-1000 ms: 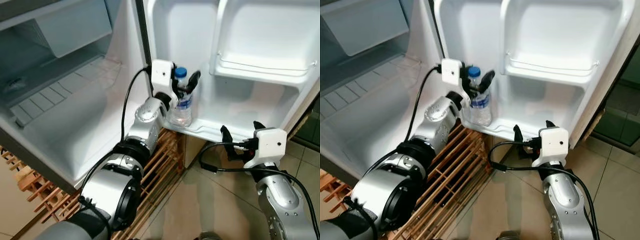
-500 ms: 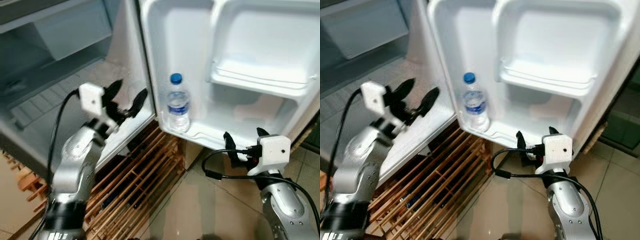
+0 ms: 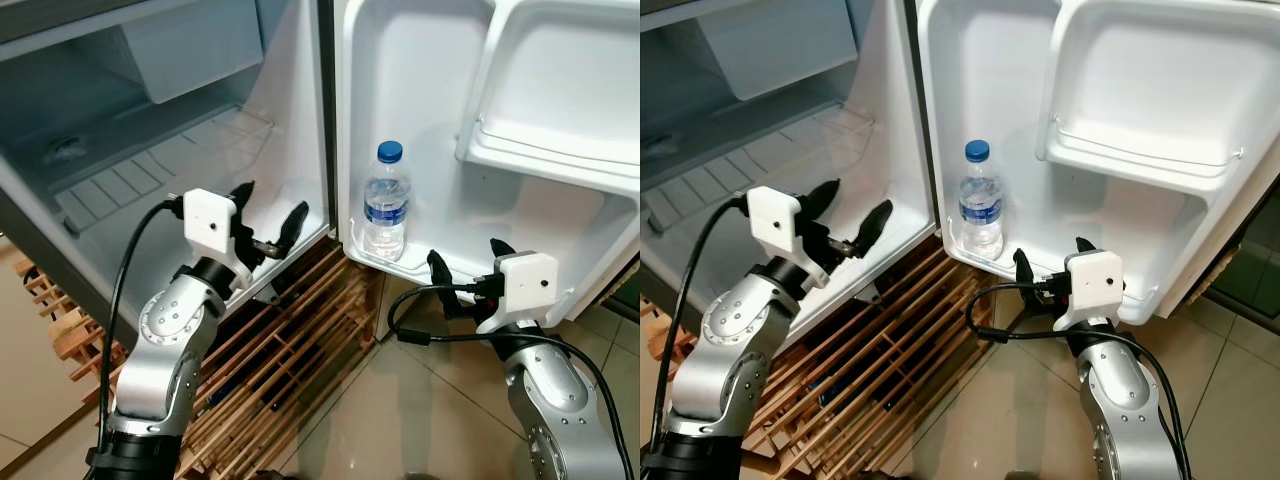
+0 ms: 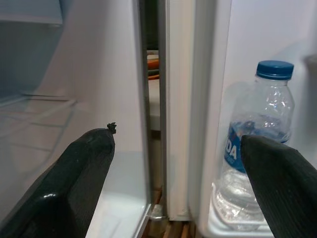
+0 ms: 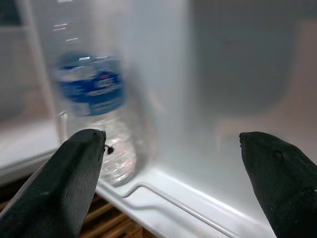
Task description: Restocking fridge
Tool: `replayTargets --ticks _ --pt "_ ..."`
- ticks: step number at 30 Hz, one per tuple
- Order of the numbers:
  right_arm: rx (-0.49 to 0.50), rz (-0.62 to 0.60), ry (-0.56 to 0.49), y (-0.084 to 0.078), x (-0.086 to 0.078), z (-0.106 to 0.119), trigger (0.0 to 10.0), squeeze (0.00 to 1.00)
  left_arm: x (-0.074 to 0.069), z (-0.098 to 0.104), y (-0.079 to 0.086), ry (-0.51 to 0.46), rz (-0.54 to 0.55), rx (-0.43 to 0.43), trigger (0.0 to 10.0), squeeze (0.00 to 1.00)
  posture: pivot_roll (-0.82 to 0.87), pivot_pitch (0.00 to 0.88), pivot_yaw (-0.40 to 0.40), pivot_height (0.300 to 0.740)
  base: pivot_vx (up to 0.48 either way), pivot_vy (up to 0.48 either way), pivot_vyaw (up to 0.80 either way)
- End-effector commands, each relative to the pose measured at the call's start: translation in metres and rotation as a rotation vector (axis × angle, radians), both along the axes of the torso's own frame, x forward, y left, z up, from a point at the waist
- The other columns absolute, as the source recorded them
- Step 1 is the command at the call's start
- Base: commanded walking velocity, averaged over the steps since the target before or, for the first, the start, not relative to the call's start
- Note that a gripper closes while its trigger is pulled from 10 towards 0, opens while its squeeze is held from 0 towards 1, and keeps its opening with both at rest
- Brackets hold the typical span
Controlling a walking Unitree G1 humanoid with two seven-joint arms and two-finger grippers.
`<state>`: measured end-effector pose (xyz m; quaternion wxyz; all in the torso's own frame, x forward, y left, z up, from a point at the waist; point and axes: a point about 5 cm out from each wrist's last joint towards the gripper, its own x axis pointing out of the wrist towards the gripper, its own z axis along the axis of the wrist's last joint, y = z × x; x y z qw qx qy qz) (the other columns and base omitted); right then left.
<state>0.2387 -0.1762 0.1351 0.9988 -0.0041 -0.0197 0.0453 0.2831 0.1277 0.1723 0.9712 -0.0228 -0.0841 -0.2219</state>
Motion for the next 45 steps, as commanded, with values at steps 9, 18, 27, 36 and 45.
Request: replayTargets --ticks 9,18,27,36,45 --pt "0.076 -0.084 0.061 -0.011 0.006 -0.012 10.0 0.00 0.005 0.001 -0.009 0.016 -0.003 0.012 10.0 0.00 -0.17 0.000 0.105 0.740 -0.391 0.000 0.00" --pt "0.065 -0.072 0.068 -0.009 0.007 -0.013 10.0 0.00 0.011 0.000 -0.012 0.014 0.016 0.012 10.0 0.00 -0.18 0.000 0.102 0.740 -0.274 0.000 0.00" --pt "0.051 -0.076 0.067 -0.010 0.005 -0.014 10.0 0.00 0.014 -0.014 -0.007 0.093 0.068 -0.024 10.0 0.00 -0.18 0.000 0.106 0.740 0.000 -0.243 0.00" --pt "0.041 -0.089 0.074 -0.013 0.003 -0.018 10.0 0.00 0.016 -0.020 -0.008 0.110 0.083 -0.022 10.0 0.00 -0.19 0.000 0.109 0.740 0.000 -0.480 0.00" --pt "-0.047 -0.055 0.130 -0.018 -0.008 -0.033 10.0 0.00 0.021 -0.026 -0.003 0.160 0.140 -0.049 10.0 0.00 -0.20 0.000 0.113 0.740 0.000 -0.480 0.00"
